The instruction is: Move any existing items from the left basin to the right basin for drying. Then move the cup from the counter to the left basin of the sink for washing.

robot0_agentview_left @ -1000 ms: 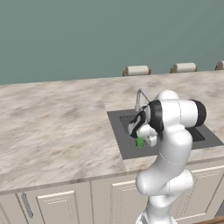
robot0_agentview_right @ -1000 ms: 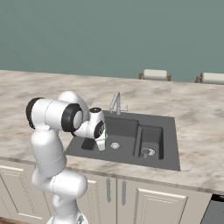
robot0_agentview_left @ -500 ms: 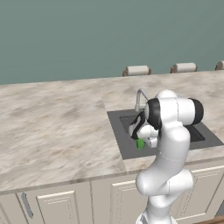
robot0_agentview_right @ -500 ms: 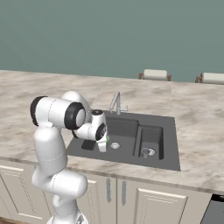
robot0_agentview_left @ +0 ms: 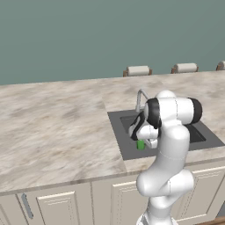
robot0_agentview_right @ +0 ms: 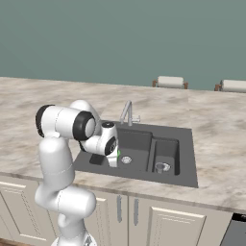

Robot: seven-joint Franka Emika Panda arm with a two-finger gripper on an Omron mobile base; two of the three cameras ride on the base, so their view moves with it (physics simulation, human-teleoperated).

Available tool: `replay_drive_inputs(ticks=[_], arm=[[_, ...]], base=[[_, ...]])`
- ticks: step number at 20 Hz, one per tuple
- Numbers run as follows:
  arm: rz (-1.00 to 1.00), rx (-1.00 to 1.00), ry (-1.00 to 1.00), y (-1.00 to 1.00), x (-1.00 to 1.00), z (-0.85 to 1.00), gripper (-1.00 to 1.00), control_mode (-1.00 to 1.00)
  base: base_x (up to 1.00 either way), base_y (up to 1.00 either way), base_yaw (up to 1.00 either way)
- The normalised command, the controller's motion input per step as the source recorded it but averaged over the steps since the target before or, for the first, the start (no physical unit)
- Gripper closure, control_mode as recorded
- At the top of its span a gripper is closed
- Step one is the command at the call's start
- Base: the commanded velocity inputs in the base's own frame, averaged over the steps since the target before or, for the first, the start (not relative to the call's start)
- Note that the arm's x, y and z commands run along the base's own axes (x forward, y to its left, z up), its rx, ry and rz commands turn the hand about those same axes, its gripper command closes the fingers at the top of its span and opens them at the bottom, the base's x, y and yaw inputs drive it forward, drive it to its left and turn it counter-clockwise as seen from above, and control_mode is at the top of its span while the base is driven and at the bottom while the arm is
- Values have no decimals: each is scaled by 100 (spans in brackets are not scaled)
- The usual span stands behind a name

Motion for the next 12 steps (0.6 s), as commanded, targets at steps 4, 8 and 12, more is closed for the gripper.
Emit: replay_drive_inputs(ticks=[4, 8, 12], arm=[[0, 1, 0, 0, 4, -10, 100, -100], [0, 0, 6, 0, 2, -12, -100, -100], [0, 0, 4, 0, 0, -6, -100, -100]], base=[[0, 0, 0], [0, 0, 0], [0, 0, 0]])
